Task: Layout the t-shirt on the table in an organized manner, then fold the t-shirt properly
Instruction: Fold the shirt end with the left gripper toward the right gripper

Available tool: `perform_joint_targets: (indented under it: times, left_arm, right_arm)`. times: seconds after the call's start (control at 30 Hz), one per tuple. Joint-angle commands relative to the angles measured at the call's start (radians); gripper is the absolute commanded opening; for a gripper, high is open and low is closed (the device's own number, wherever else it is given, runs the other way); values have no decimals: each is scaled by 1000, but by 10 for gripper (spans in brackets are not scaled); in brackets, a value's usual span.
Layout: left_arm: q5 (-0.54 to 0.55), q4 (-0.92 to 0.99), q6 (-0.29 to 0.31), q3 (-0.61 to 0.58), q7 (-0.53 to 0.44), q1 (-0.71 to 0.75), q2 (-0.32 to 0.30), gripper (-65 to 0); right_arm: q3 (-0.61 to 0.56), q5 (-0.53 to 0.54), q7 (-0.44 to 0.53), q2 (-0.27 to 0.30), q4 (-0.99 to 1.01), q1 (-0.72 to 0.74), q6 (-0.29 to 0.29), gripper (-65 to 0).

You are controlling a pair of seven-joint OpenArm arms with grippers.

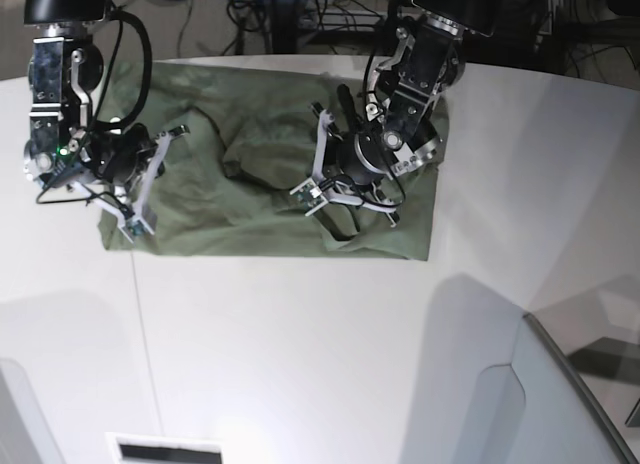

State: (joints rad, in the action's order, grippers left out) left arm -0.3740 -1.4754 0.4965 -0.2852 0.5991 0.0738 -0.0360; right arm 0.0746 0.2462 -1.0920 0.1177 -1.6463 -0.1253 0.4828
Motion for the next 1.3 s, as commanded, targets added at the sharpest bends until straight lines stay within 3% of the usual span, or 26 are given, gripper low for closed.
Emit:
perform_joint_targets:
  times: [0.0, 0.1, 0.17, 0.3, 0.43, 0.53, 0.63, 0.7, 0.77, 0.93, 1.1, 1.27]
  left_arm:
    - [5, -23, -6, -3, -12, -9, 6, -650]
    - [3, -28, -6, -3, -12, -9, 6, -622]
    - [3, -41, -6, -3, -12, -9, 6, -472]
    - [8, -101, -6, -35, -12, 2, 14, -263]
    - [5, -164, -5, -124, -8, 16, 15, -166]
    - [5, -250, -5, -131, 57, 37, 15, -193]
    - [5, -331, -8, -72, 124, 37, -3, -281]
    - [5, -345, -8, 19, 149, 37, -14, -418]
    - [3, -337, -8, 128, 147, 37, -15, -632]
    - [3, -268, -8, 284, 123, 1, -17, -650]
    - [5, -143, -8, 295, 0, -2, -32, -650]
    - [5, -92, -8, 298, -12, 19, -35, -650]
  right_arm:
    - [3, 6, 8, 7, -15, 14, -2, -648]
    - [3, 6, 8, 7, -15, 14, -2, -647]
    - [3, 6, 8, 7, -15, 14, -2, -647]
    - [3, 6, 8, 7, -15, 14, -3, -647]
    - [1, 6, 8, 7, -15, 16, -3, -647]
    - [1, 6, 8, 7, -15, 22, -3, -647]
    - [1, 6, 8, 7, -15, 22, -3, -647]
    - [1, 6, 8, 7, -15, 20, -3, -648]
    - [1, 6, 8, 7, -15, 17, -3, -648]
    - [-3, 6, 8, 4, -15, 20, -3, -648]
    - [-5, 6, 8, 1, -15, 20, -3, -648]
    - [-2, 6, 8, 3, -13, 17, -3, -648]
